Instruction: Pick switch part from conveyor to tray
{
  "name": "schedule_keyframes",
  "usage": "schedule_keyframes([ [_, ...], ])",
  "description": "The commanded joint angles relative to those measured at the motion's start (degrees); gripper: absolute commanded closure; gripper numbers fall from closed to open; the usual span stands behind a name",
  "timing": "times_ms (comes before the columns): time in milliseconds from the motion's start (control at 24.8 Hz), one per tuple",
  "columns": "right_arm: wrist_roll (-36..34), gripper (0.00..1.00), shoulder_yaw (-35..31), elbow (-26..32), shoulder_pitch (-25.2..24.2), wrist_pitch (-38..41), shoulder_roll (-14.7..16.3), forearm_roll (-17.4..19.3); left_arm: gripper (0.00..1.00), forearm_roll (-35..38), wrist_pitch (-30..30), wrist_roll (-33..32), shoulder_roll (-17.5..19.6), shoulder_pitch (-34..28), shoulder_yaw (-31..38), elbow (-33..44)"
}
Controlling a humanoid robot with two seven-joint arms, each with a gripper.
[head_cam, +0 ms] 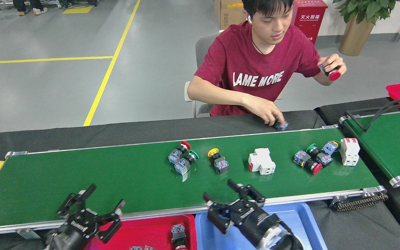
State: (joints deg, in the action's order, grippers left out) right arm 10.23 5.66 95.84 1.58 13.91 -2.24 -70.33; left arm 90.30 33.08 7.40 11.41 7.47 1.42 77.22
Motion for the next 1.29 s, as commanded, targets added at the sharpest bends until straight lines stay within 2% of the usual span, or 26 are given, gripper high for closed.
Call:
schedule_keyframes([
  [0,-5.05,0.11,-3.20,0.84,-1.22,-1.87,0.39,-0.25,0.00,1.28,0.06,-1.42,0.11,2.81,-0.28,-2.34],
  [81,-8.48,0.11,-4.60,1.28,-4.48,-1.87,1.71,-0.25,0.00,1.63,0.32,-2.30,0.02,4.04,-1.33,-3.66],
  [202,-8.83,0.10,-4.69,2.07,-7.02,-2.05,3.99,-0.25,0.00,1.63,0.23,-3.62,-0.33,4.57,-2.92,-4.89],
  [404,-8.83,0.11,-5.57,3.74,-9.92,-2.40,3.64,-0.87,0.00,1.63,-0.47,-6.34,-3.58,6.94,-2.83,-7.61],
  [566,-8.57,0.11,-3.73,3.13,-8.70,-6.97,1.01,-5.08,0.00,1.63,-3.46,-6.43,-4.37,10.89,-2.74,-12.36],
  [687,-7.33,0.11,1.55,-0.39,-5.00,-10.22,-0.66,-8.78,0.00,1.63,-3.90,-6.43,-4.20,13.18,-2.83,-15.35],
  [768,-7.16,0.11,7.17,-5.57,-0.62,-16.10,-2.24,-11.15,0.00,1.63,-3.81,-6.43,-3.93,13.36,-2.83,-16.05],
  [889,-6.98,0.10,12.10,-12.87,7.30,-22.70,-2.95,-11.06,0.00,1.63,-3.63,-6.43,-3.85,13.36,-2.92,-16.23],
  [970,-7.07,0.09,15.26,-20.43,13.54,-26.04,-4.27,-10.88,0.00,1.63,-3.81,-6.43,-3.76,13.45,-3.00,-16.40],
  [1091,-7.25,0.09,16.58,-32.29,20.05,-26.66,-6.90,-10.80,0.00,1.72,-4.60,-6.43,-4.20,15.12,-2.92,-18.25],
  [1172,-7.51,0.09,17.90,-36.77,22.77,-26.74,-6.99,-10.62,0.00,1.72,-6.71,-6.43,-4.20,17.31,-3.18,-21.15],
  [1253,-7.51,0.09,20.36,-38.62,24.09,-26.83,-7.08,-9.92,0.00,1.81,-7.68,-6.34,-4.29,19.33,-3.35,-24.31],
])
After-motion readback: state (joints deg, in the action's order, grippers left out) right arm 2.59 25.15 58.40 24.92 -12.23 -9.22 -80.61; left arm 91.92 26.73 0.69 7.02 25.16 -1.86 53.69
